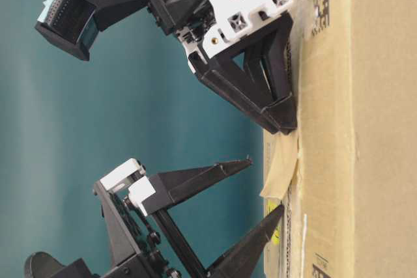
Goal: Apply tape along the seams of the closed cardboard box to seal it securely.
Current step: 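Press the tape down along the seam with both grippers, then slide both grippers toward each other along the seam, smoothing the tape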
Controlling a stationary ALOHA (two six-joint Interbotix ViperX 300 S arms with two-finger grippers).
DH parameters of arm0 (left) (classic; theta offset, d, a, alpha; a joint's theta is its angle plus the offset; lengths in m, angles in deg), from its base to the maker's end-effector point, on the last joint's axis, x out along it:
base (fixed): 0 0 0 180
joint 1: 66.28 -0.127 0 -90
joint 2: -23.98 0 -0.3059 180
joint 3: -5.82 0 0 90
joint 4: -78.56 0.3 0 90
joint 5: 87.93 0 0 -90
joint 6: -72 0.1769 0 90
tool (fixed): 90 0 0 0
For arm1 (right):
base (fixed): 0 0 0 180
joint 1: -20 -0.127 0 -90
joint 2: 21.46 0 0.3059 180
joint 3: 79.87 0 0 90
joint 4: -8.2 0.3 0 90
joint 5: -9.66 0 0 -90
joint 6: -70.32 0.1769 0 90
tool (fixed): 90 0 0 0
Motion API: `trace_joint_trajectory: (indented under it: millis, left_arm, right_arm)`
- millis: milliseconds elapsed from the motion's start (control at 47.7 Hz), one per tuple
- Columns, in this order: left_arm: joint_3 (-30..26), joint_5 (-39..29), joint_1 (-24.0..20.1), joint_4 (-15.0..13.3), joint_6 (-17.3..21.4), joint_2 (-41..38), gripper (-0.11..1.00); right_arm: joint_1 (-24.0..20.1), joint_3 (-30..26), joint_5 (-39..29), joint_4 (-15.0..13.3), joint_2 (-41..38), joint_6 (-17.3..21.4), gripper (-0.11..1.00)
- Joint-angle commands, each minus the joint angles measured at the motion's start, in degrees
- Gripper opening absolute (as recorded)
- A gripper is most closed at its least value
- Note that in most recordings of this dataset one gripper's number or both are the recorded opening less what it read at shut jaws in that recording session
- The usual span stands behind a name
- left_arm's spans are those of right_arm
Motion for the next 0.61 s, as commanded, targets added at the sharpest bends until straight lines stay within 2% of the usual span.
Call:
trace_joint_trajectory:
  millis: [0, 147, 272, 587]
  left_arm:
    - [-1.3, 0.1, -0.2, -0.1, -0.1, 0.9, 0.62]
    - [-1.4, 1.7, -0.2, -0.2, -0.2, 1.8, 0.61]
    - [-0.2, 6.0, -0.1, -0.9, -1.6, 3.9, 0.61]
    - [9.1, 21.4, 0.7, -0.9, -13.4, 11.2, 0.61]
  right_arm:
    - [0.0, -0.9, 0.1, 0.3, 0.6, -0.1, 0.51]
    - [0.0, -0.8, 0.2, 0.3, 0.7, -0.1, 0.51]
    - [-0.1, 0.1, 0.2, 0.3, 1.8, -0.1, 0.51]
    - [-0.1, 2.1, 0.4, 0.4, 7.6, -0.2, 0.51]
